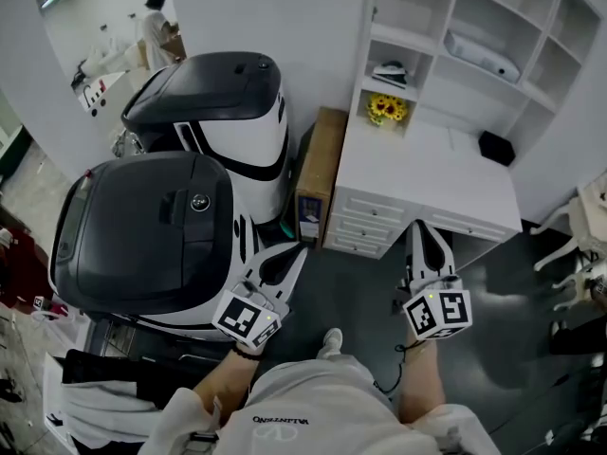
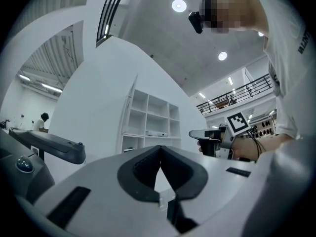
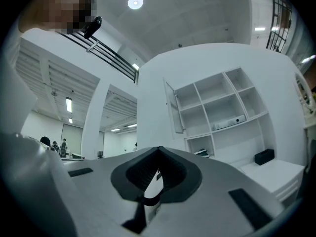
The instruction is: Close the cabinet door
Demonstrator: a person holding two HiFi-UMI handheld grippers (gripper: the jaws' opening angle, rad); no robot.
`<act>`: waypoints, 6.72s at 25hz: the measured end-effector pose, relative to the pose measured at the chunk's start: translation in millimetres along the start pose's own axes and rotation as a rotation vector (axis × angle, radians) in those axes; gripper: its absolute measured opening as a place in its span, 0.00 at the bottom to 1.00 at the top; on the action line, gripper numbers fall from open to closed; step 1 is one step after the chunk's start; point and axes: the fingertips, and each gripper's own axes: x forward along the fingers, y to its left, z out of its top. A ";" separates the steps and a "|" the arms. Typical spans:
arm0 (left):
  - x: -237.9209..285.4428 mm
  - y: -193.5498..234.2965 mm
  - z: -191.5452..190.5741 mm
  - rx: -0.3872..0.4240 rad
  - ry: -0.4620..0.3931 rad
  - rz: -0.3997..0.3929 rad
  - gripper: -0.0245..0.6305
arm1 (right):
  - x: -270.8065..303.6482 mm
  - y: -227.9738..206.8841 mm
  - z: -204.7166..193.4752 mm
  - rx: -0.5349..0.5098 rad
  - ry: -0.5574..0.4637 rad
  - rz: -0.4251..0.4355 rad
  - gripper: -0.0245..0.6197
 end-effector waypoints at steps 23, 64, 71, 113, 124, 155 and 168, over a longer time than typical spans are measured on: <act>161.9 35.7 -6.1 0.043 -0.026 0.088 0.04 | 111.4 -114.5 1.8 0.008 0.002 0.136 0.05; 414.1 295.1 107.2 -0.070 -0.485 -0.242 0.04 | 436.6 -125.2 108.4 -0.025 -0.235 0.351 0.05; 436.6 297.9 152.1 -0.132 -0.566 -0.366 0.04 | 454.7 -122.1 141.9 0.003 -0.288 0.433 0.05; 490.9 291.4 290.0 -0.222 -0.767 -0.700 0.20 | 485.2 -109.5 204.8 0.033 -0.384 0.596 0.05; 494.2 287.1 310.8 -0.228 -0.766 -0.764 0.20 | 485.1 -109.5 204.4 0.018 -0.388 0.592 0.05; 519.2 256.6 314.4 -0.204 -0.722 -0.744 0.15 | 462.0 -149.8 212.4 -0.007 -0.409 0.523 0.05; 539.9 224.5 309.2 -0.116 -0.699 -0.654 0.15 | 438.9 -181.5 214.4 -0.031 -0.414 0.468 0.05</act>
